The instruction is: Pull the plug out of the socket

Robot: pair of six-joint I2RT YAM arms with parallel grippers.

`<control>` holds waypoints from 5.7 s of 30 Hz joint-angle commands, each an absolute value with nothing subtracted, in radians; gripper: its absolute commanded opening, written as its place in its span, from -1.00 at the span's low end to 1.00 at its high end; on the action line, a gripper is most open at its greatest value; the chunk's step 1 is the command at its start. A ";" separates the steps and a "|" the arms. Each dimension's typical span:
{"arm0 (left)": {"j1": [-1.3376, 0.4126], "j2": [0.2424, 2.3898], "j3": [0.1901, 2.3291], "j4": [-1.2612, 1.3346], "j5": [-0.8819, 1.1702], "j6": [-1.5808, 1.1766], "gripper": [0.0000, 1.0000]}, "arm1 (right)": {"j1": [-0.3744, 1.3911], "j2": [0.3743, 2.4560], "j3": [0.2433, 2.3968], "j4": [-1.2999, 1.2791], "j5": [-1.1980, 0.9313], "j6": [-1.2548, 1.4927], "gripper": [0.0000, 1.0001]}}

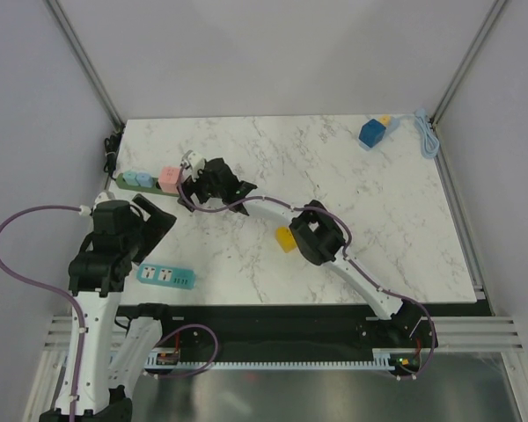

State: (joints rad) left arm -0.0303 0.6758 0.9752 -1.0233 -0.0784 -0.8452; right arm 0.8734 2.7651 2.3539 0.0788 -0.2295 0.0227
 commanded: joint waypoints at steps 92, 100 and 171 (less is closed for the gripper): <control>-0.032 0.709 0.979 -0.939 0.060 -0.808 0.89 | 0.937 2.080 1.427 0.440 -0.169 0.051 -1.00; -0.032 0.790 1.008 -0.916 0.104 -0.736 0.87 | 0.937 1.901 1.214 0.414 -0.186 0.101 -1.00; 0.290 1.262 0.431 0.092 0.397 -0.856 -0.59 | 1.012 1.784 1.022 0.284 -0.092 0.048 0.86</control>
